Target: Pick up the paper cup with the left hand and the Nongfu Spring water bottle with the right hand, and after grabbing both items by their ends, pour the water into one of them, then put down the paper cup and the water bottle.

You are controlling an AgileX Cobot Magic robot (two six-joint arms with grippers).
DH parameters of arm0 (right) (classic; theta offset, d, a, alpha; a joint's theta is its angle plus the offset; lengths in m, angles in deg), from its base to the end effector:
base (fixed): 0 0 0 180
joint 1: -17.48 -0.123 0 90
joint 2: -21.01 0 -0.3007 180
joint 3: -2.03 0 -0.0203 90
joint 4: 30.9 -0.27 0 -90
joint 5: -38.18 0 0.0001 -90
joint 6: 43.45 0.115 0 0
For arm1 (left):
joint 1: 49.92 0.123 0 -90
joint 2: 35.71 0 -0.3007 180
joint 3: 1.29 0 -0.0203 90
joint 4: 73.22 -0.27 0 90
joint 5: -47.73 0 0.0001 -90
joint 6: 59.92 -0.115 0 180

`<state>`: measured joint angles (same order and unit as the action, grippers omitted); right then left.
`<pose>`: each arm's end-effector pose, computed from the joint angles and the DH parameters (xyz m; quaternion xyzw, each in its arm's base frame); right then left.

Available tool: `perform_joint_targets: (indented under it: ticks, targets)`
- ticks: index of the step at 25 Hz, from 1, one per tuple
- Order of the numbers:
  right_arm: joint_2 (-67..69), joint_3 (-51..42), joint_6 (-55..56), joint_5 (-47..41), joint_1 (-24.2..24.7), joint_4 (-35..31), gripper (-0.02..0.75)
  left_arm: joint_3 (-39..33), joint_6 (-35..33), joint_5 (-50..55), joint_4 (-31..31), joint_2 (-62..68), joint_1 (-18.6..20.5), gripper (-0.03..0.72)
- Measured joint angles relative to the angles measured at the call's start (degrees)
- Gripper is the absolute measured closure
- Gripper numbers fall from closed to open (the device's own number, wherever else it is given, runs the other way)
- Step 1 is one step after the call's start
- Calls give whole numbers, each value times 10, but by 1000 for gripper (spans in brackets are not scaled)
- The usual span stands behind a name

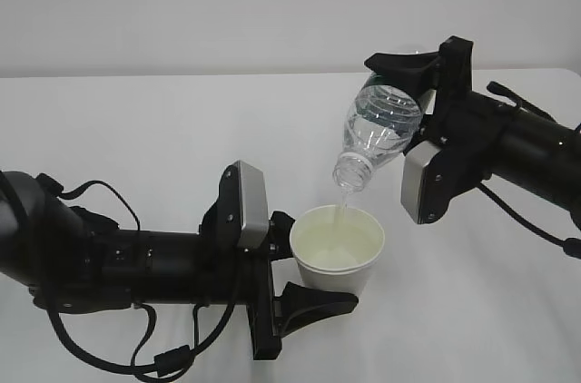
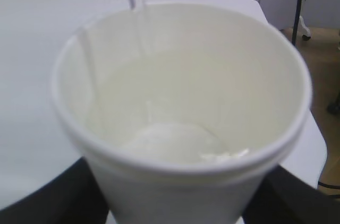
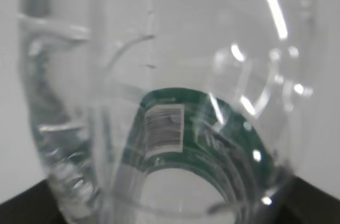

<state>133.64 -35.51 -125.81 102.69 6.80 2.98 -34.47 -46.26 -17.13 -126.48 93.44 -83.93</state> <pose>0.3499 0.1249 0.1763 -0.6633 0.2457 -0.3404 0.6196 0.2562 -0.2735 0.0773 0.5230 0.5888 -0.4024 0.4668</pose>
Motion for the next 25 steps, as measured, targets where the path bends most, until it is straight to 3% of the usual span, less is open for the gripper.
perform_joint_targets:
  ticks: [25]
  targets:
    - [0, 0, -1, 0, 0, 0, 247, 0, 0, 1, 0, 0, 0, 211]
